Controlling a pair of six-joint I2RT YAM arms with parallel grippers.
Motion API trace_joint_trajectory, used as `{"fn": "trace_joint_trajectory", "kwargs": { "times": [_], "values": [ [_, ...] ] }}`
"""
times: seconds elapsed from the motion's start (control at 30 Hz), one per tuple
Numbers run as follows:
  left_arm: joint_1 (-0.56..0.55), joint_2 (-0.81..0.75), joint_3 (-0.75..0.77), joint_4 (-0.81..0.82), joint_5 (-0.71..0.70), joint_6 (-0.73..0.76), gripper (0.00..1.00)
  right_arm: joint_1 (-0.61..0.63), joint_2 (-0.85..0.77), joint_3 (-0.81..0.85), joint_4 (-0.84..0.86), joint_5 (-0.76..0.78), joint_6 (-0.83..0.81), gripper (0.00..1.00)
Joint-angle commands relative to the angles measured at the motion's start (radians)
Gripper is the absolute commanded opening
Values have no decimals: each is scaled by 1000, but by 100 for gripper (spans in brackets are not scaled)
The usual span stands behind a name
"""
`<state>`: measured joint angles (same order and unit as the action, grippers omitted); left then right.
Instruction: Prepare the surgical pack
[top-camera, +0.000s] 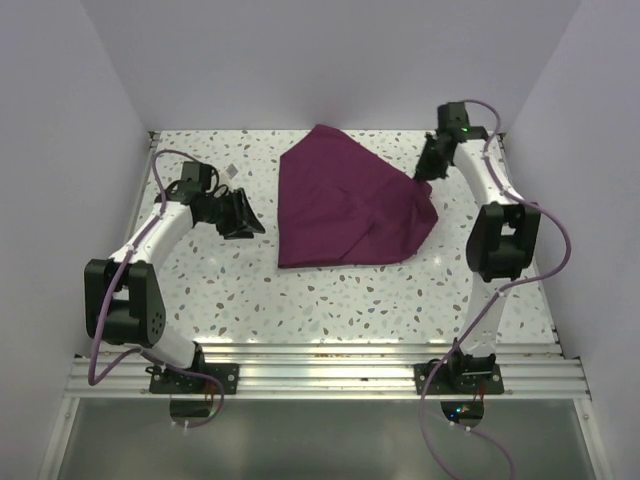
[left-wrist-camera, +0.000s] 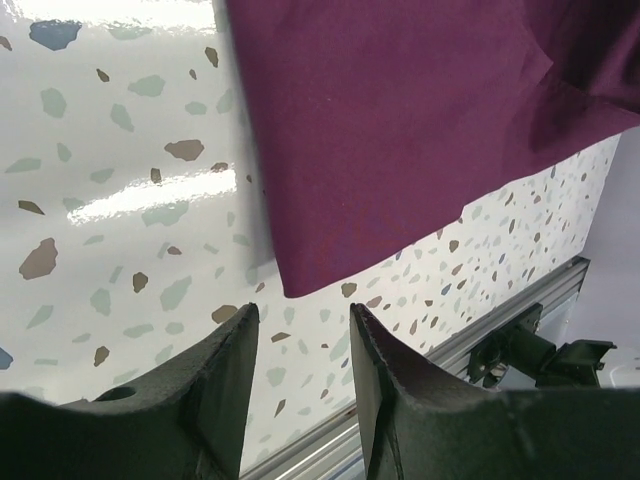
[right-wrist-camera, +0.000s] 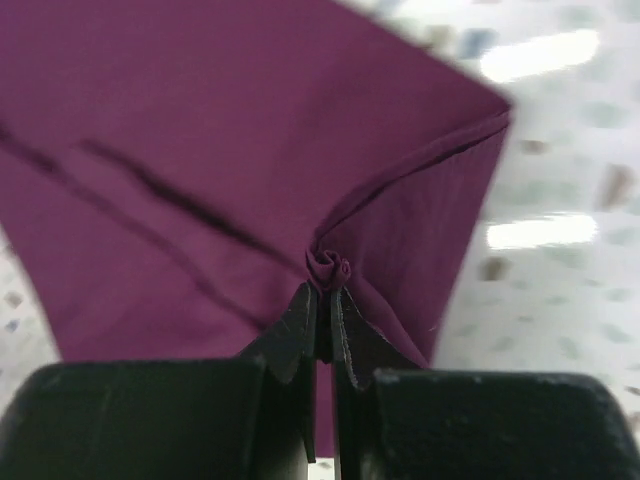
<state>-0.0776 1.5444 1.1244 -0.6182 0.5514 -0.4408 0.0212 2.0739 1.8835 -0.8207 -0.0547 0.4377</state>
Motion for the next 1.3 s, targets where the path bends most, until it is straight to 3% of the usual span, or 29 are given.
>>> {"fn": "trace_joint_trajectory", "kwargs": {
  "times": [0.0,0.33,0.57,0.9,1.27],
  "values": [
    [10,-24,37,-8,-16,25,46,163,-64,121,-101,-22,25,0],
    [13,11,57,-32,-21,40,46,445,60,304,-109,-96,76,0],
    [13,54,23,1,-25,31,46,503,150,416,-126,-140,81,0],
    [13,88,-40,67,-5,5,46,539,143,417,-64,-169,75,0],
    [12,137,-89,124,21,-24,46,598,241,500,-46,-220,95,0]
  ]
}}
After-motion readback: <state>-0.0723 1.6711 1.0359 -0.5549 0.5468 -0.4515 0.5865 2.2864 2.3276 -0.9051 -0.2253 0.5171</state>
